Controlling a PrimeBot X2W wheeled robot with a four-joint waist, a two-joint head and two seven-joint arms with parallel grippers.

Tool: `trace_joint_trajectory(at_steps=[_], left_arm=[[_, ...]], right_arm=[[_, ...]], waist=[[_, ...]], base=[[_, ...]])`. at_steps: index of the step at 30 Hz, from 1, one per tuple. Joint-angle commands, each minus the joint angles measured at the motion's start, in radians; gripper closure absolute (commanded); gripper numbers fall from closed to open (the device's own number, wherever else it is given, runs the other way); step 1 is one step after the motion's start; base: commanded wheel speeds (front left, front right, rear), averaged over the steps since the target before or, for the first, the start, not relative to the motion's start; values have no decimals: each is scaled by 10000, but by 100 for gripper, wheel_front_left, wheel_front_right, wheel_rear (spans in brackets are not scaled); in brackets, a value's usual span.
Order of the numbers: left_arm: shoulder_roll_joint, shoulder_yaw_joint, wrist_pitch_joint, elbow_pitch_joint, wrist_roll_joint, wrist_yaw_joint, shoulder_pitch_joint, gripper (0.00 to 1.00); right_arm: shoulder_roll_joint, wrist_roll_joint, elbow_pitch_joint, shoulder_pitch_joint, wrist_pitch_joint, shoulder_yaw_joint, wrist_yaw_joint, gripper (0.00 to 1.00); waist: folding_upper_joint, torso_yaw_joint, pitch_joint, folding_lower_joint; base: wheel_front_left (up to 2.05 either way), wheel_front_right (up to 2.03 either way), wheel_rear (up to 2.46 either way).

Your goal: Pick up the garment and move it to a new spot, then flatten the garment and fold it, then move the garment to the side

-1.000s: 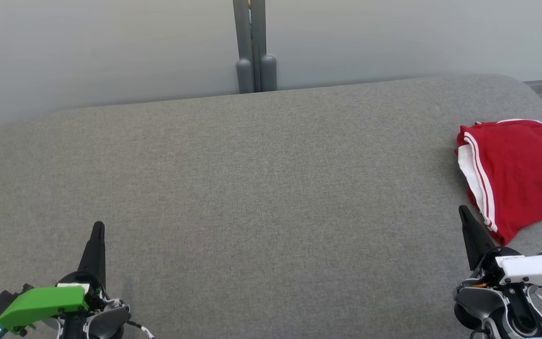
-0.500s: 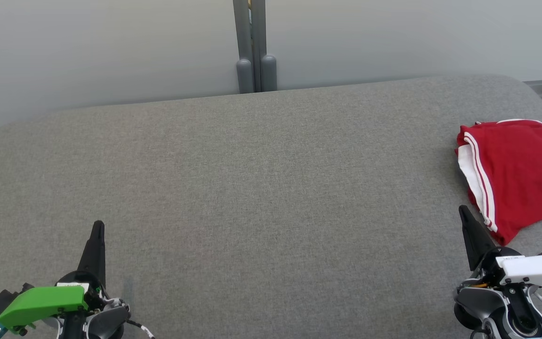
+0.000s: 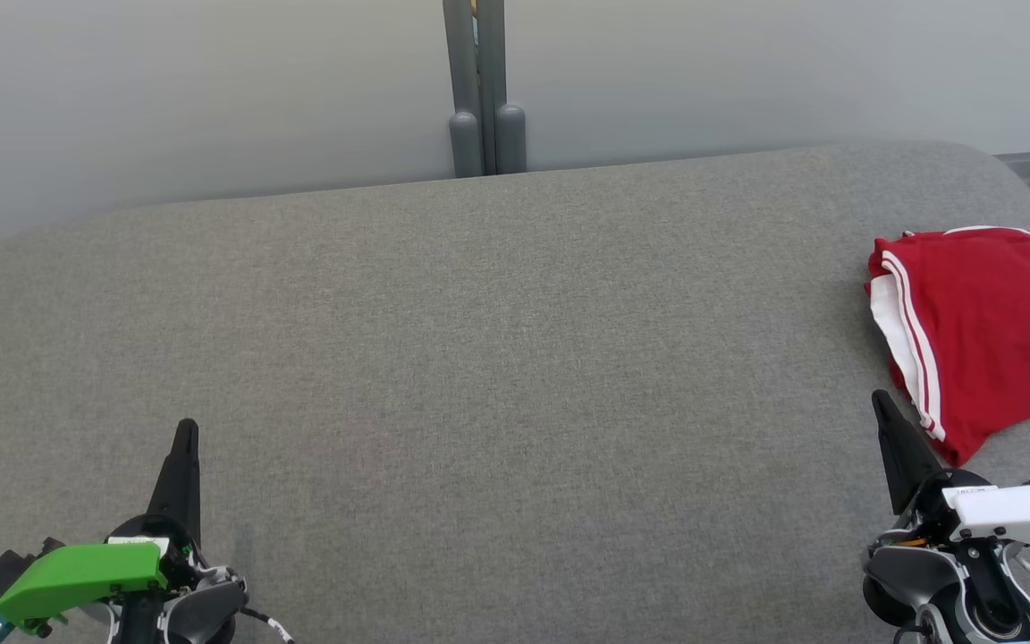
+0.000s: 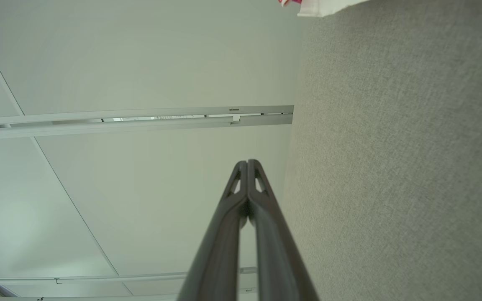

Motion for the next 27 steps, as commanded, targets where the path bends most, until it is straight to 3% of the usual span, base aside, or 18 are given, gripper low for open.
trace_joint_trajectory(at_steps=[1, 27], left_arm=[[66, 41, 7, -24, -23, -65, -107, 100], [66, 40, 6, -25, -24, -65, -106, 100]], right_arm=[[-44, 66, -46, 116, 16, -26, 4, 100], [-44, 67, -46, 115, 14, -24, 4, 100]], waist=[[0, 0, 0, 0], [0, 0, 0, 0]], base=[[0, 0, 0], [0, 0, 0]])
